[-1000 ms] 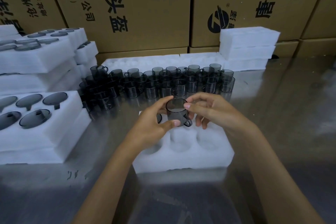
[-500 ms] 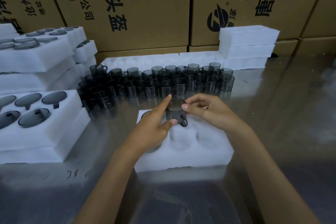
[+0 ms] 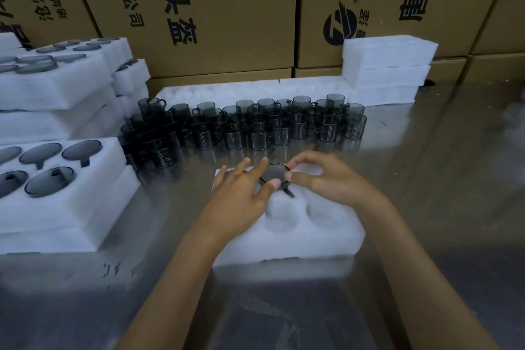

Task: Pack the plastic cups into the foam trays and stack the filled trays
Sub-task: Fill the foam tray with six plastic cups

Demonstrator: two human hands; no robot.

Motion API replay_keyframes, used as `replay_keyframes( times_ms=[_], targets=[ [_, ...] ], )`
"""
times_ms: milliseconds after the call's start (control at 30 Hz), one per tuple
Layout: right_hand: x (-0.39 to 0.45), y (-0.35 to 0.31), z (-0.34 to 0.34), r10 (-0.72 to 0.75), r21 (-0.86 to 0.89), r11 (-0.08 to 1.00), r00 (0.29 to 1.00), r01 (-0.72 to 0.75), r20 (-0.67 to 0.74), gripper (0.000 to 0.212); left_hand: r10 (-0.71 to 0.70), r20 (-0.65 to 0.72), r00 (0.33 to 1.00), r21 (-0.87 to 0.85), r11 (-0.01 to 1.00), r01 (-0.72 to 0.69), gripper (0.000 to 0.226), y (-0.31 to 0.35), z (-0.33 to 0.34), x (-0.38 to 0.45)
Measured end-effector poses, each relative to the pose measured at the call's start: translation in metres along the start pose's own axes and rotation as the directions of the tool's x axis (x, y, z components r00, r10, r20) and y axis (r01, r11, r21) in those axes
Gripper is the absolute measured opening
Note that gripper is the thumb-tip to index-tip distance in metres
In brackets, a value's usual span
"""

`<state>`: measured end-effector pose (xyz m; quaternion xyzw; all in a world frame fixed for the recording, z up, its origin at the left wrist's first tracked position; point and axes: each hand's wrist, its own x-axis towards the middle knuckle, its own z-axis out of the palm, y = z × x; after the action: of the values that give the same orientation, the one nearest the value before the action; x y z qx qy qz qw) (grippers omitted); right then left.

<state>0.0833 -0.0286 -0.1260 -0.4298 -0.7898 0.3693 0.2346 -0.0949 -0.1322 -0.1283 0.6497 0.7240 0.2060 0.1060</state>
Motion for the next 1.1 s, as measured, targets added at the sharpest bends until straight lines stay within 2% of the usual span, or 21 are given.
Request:
replay_keyframes(
  times_ms=[167, 300, 400, 500, 567, 667, 767, 833, 933, 1000, 1100],
  targets=[
    [-0.002, -0.005, -0.001, 0.022, -0.063, 0.998, 0.999, -0.02, 0.027, 0.02, -0.01, -0.021, 1.0, 0.063, 0.998, 0.012, 0.058, -0.002, 0.002, 0.001],
    [-0.003, -0.01, 0.001, 0.032, -0.157, 0.987, 0.999, -0.027, 0.027, 0.022, -0.061, -0.075, 0.995, 0.001, 0.998, 0.062, 0.056, -0.006, -0.003, 0.01],
    [0.0, -0.013, 0.002, 0.063, -0.206, 0.977, 0.998, -0.059, 0.016, 0.021, -0.048, -0.1, 0.994, -0.074, 0.996, 0.041, 0.05, -0.014, -0.007, 0.013],
    [0.017, -0.02, 0.002, 0.084, -0.073, 0.994, 0.996, -0.087, -0.039, 0.015, -0.02, -0.117, 0.993, -0.127, 0.992, 0.005, 0.046, -0.02, -0.007, 0.015],
    [0.041, -0.027, 0.003, 0.103, -0.056, 0.993, 0.992, -0.107, -0.069, 0.022, -0.008, -0.14, 0.99, -0.135, 0.991, -0.011, 0.046, -0.021, -0.005, 0.015],
    [0.082, -0.041, 0.008, 0.22, 0.03, 0.975, 0.976, -0.22, -0.003, 0.025, -0.004, -0.152, 0.988, -0.142, 0.99, -0.018, 0.049, -0.021, -0.003, 0.015],
    [0.113, -0.048, 0.019, 0.426, 0.255, 0.861, 0.897, -0.441, 0.116, 0.02, -0.006, -0.152, 0.988, -0.134, 0.991, -0.015, 0.051, -0.022, -0.003, 0.017],
    [0.128, -0.044, 0.028, 0.507, 0.347, 0.784, 0.854, -0.514, 0.119, 0.022, -0.006, -0.152, 0.988, -0.135, 0.991, -0.014, 0.051, -0.022, -0.002, 0.017],
    [0.145, -0.032, 0.04, 0.587, 0.434, 0.723, 0.809, -0.539, 0.027, 0.027, -0.005, -0.144, 0.99, -0.147, 0.989, -0.017, 0.051, -0.023, -0.001, 0.016],
    [0.151, -0.025, 0.042, 0.617, 0.499, 0.685, 0.787, -0.53, -0.012, 0.023, -0.005, -0.142, 0.99, -0.151, 0.988, -0.017, 0.051, -0.023, -0.001, 0.016],
    [0.155, -0.018, 0.043, 0.629, 0.577, 0.636, 0.777, -0.513, -0.002, 0.024, 0.003, -0.146, 0.989, -0.143, 0.989, -0.024, 0.052, -0.023, -0.001, 0.017]
  ],
)
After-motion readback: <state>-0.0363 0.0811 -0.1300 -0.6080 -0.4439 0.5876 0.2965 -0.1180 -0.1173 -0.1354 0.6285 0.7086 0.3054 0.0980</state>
